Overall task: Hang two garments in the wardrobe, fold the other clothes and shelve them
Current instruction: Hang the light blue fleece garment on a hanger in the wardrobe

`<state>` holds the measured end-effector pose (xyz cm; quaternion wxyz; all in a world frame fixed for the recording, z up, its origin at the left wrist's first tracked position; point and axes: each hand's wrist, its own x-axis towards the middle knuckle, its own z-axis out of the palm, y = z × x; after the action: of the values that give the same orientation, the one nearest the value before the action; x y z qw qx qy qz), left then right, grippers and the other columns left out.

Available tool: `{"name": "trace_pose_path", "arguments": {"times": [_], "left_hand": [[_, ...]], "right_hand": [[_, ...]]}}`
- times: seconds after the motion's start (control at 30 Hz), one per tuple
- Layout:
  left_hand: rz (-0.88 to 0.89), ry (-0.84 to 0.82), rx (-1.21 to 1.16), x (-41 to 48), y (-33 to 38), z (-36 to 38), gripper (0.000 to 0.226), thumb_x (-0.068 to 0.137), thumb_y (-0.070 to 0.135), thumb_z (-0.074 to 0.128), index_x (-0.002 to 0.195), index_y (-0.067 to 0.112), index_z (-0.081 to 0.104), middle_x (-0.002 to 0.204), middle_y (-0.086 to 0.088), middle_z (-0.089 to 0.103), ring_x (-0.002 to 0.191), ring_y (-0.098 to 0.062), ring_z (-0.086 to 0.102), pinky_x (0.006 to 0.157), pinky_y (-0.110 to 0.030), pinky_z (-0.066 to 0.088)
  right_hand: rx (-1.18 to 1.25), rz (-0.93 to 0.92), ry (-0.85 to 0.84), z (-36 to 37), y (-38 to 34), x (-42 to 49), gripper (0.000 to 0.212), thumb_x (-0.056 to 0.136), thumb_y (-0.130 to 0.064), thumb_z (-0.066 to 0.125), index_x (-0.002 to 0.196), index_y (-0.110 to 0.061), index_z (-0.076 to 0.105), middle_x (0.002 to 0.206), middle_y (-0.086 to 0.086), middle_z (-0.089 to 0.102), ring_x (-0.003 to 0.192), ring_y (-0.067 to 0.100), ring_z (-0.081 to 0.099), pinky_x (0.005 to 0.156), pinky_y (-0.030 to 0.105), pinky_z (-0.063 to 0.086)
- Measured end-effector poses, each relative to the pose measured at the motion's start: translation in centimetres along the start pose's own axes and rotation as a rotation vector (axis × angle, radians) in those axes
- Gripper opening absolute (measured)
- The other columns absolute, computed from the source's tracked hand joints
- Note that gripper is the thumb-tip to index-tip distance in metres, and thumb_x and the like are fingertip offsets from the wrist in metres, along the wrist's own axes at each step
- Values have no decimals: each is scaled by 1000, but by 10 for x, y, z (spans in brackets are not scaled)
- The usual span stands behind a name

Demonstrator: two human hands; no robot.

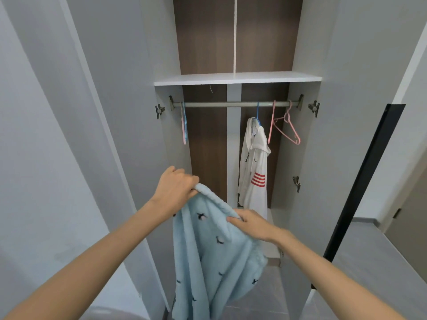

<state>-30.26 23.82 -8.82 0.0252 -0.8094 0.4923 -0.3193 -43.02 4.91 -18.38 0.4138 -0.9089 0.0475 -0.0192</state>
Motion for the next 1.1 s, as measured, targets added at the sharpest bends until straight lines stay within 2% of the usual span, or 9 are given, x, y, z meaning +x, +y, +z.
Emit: {"name": "trace_pose_path", "arguments": {"times": [0.1, 0.2, 0.3, 0.43, 0.57, 0.63, 0.7, 0.8, 1.1], "left_hand": [[71, -1, 97, -13, -21, 5, 42, 64, 30, 85, 45, 19, 49, 41, 1, 51, 45, -21, 48, 52, -27, 35], [41, -200, 180, -31, -35, 26, 41, 92, 58, 44, 67, 26, 49, 70, 6, 62, 72, -17, 44, 68, -30, 25], [3, -354, 215, -43, -42, 39, 47, 90, 67, 25, 75, 27, 44, 82, 10, 62, 85, -14, 41, 72, -29, 20], [-30, -405, 250, -58, -48, 48, 47, 90, 66, 24, 76, 27, 47, 81, 10, 61, 83, -14, 38, 72, -29, 22], [-73, -295, 187, -65, -46, 49, 42, 95, 57, 35, 74, 25, 53, 76, 6, 62, 79, -17, 42, 69, -29, 25], [-57, -230, 181, -60, -41, 41, 39, 94, 49, 48, 65, 23, 48, 65, 4, 58, 69, -18, 38, 65, -30, 25], [-41, -208, 191, -53, -39, 31, 39, 82, 34, 72, 55, 22, 47, 52, 3, 52, 59, -18, 35, 58, -30, 24], [-51, -179, 257, -44, -44, 20, 39, 57, 11, 90, 49, 20, 53, 47, 3, 47, 53, -20, 42, 54, -29, 23], [-110, -425, 379, -40, -12, 39, 24, 87, 6, 55, 92, 29, 58, 90, 9, 56, 90, -16, 45, 73, -28, 26]], "right_hand": [[-245, 61, -104, -6, 8, 1, 44, 98, -48, 41, 61, -24, 37, 57, -9, 40, 50, 3, 37, 52, 18, 29], [-435, 145, -188, -13, 12, -1, 52, 96, -56, 38, 63, -17, 39, 63, -1, 42, 57, 13, 38, 57, 26, 30], [-618, 263, -295, -13, 13, -4, 50, 96, -55, 39, 63, -17, 38, 66, -1, 42, 56, 13, 37, 53, 26, 27], [-883, 422, -333, -13, 20, -13, 43, 98, -48, 39, 111, -11, 57, 109, 6, 60, 86, 21, 53, 69, 28, 38], [-1060, 569, -257, -21, 27, -19, 33, 100, -26, 36, 124, -16, 55, 108, 0, 59, 97, 19, 54, 90, 31, 37], [-1159, 611, -161, -29, 26, -18, 34, 96, -16, 38, 126, -17, 55, 121, 0, 61, 117, 19, 53, 111, 39, 21], [-1193, 617, -8, -43, 23, -17, 34, 92, -15, 41, 122, -21, 57, 122, -3, 62, 119, 17, 52, 113, 38, 13], [-1204, 564, 266, -66, 16, -19, 32, 92, -21, 44, 123, -18, 54, 117, -4, 63, 114, 17, 55, 105, 34, 27], [-1132, 570, 342, -98, 18, -37, 29, 97, -36, 45, 113, -19, 60, 113, -4, 64, 102, 15, 60, 96, 30, 34]]}}
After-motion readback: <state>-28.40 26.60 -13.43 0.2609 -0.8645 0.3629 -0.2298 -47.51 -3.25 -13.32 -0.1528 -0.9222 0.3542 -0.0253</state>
